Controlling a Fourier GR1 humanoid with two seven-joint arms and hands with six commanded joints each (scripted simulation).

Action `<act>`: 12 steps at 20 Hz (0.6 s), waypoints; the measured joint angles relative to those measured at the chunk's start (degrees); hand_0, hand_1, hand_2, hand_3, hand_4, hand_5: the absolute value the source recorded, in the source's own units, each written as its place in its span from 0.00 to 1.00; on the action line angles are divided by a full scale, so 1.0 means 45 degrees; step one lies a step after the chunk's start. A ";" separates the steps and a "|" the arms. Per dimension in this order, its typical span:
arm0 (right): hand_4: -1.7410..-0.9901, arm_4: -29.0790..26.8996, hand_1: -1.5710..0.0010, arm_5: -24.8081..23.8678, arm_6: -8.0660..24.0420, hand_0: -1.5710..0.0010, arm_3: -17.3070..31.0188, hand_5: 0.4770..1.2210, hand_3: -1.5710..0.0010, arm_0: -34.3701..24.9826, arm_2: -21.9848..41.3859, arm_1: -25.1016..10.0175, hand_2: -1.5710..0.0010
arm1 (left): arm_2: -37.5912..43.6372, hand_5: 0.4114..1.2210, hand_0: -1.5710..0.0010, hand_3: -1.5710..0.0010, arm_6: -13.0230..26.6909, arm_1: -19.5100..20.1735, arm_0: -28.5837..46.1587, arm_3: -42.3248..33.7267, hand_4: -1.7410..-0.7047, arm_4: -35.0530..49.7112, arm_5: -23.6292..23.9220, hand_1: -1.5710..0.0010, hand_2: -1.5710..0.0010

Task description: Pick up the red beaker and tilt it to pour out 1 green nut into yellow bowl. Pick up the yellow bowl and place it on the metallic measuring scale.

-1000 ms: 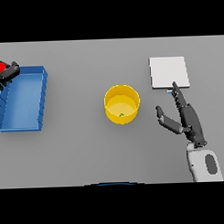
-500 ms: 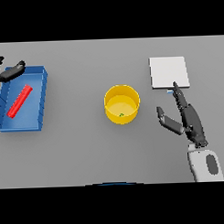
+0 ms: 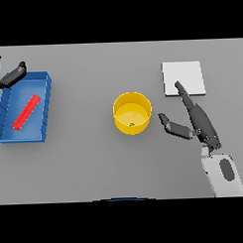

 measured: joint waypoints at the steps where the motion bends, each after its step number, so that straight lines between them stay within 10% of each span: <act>1: 0.72 0.0017 1.00 0.0537 -0.0137 0.99 0.0050 0.28 1.00 -0.0398 0.0187 -0.0354 1.00 | 0.0035 0.36 0.99 1.00 -0.0212 0.0038 0.0066 -0.0146 0.98 0.0069 -0.0023 0.99 0.99; 12: 0.67 0.4161 1.00 0.2910 -0.0472 1.00 0.1784 0.19 1.00 -0.4146 0.3556 -0.2638 1.00 | 0.0139 0.37 1.00 1.00 -0.0638 0.0045 0.0383 -0.0308 0.95 0.0285 0.0118 1.00 1.00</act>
